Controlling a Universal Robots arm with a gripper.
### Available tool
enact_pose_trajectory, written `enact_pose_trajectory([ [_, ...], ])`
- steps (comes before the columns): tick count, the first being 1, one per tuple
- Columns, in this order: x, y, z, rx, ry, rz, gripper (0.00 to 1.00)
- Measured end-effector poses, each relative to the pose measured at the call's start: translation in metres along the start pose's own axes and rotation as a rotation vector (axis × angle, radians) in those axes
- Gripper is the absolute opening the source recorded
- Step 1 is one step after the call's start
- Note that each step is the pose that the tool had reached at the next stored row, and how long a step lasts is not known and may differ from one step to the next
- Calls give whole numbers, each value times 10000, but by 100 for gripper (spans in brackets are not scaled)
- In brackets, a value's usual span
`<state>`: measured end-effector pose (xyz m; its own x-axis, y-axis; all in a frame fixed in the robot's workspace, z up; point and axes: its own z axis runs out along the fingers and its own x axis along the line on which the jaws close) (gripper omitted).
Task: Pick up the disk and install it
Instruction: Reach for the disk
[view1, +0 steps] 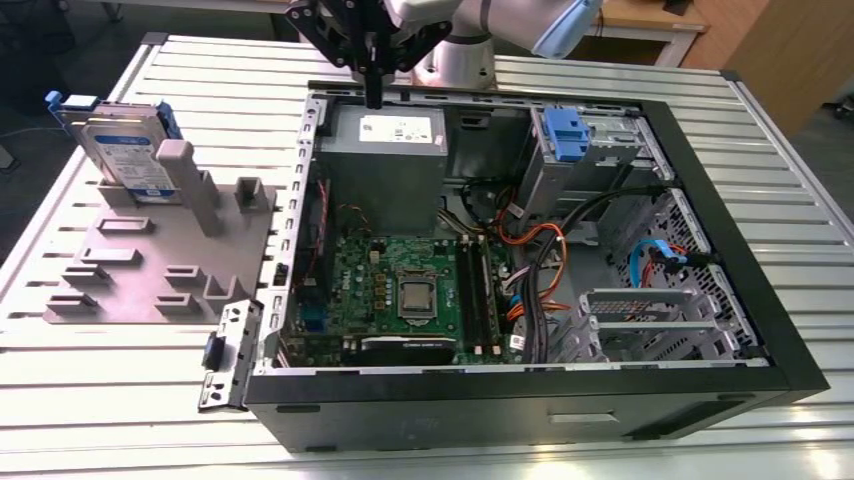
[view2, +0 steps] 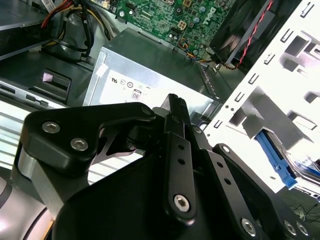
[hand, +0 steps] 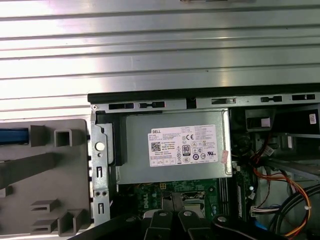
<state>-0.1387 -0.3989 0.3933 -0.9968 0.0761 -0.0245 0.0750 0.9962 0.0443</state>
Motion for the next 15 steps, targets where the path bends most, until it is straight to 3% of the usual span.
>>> enact_pose_trajectory([
  [15,53,-4,-1,0,0,1,11],
])
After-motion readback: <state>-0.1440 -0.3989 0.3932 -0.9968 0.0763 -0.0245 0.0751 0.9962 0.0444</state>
